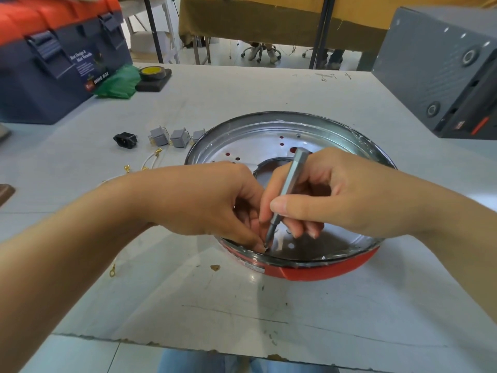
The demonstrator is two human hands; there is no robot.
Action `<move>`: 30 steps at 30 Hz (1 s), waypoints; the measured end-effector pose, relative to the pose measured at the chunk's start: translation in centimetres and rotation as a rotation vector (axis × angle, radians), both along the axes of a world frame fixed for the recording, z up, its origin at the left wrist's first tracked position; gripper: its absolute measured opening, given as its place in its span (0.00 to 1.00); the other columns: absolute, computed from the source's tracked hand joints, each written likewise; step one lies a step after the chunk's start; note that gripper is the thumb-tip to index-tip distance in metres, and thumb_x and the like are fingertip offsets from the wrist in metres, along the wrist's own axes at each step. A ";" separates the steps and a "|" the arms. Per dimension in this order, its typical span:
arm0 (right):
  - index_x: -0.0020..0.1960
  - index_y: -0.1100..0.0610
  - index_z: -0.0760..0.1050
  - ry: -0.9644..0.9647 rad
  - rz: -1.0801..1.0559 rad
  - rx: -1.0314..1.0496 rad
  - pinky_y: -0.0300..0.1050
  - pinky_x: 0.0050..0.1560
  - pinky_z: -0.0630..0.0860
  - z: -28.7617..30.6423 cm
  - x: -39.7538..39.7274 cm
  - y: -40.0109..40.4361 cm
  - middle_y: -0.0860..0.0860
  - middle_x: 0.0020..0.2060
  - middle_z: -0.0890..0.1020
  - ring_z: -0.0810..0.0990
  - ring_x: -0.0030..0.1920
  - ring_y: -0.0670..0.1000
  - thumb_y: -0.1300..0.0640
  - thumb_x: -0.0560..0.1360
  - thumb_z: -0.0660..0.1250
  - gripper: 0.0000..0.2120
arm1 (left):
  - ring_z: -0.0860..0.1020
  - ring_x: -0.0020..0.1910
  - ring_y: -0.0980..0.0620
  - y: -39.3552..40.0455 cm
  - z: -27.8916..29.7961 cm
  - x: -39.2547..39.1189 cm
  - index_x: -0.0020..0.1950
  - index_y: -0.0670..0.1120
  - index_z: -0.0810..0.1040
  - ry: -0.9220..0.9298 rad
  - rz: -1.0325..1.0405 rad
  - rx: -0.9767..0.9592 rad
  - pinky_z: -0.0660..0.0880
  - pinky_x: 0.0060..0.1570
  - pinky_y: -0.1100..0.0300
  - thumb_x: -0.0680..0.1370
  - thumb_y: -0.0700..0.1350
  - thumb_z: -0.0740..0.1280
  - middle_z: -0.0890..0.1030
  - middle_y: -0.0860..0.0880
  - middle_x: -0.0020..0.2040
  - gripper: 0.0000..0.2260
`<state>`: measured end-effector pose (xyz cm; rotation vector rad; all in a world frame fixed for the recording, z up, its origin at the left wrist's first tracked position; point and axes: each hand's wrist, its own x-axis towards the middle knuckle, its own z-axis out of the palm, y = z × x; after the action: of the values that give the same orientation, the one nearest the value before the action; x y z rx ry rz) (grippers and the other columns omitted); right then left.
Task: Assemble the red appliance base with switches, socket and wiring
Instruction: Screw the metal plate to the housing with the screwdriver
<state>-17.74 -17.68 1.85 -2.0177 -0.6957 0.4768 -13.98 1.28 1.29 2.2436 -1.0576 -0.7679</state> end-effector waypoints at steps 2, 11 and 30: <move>0.44 0.53 0.81 -0.013 0.008 -0.016 0.32 0.36 0.74 0.2 0.0 0.2 0.46 0.29 0.79 0.76 0.30 0.41 0.56 0.77 0.64 0.07 | 0.78 0.33 0.55 0.0 0.1 0.0 0.40 0.49 0.83 0.006 0.001 0.000 0.75 0.37 0.66 0.70 0.44 0.74 0.83 0.52 0.35 0.01; 0.40 0.53 0.75 -0.224 0.060 -0.168 0.37 0.33 0.77 2.9 0.5 0.4 0.50 0.32 0.81 0.80 0.30 0.45 0.58 0.70 0.73 0.07 | 0.78 0.32 0.57 -0.1 0.0 -0.1 0.43 0.48 0.83 -0.019 0.012 0.019 0.75 0.37 0.63 0.70 0.47 0.74 0.82 0.52 0.36 0.05; 0.48 0.39 0.71 -0.585 0.088 -0.584 0.18 0.35 0.65 4.2 1.8 3.3 0.40 0.32 0.81 0.77 0.37 0.38 0.39 0.59 0.64 0.17 | 0.78 0.37 0.50 0.0 0.2 -0.3 0.40 0.49 0.82 -0.045 0.053 0.042 0.74 0.40 0.57 0.69 0.48 0.74 0.82 0.50 0.38 0.05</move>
<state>-15.93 -14.41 6.02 -2.7292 -1.0919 0.1296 -14.30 1.26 1.51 2.3241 -1.0076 -0.7268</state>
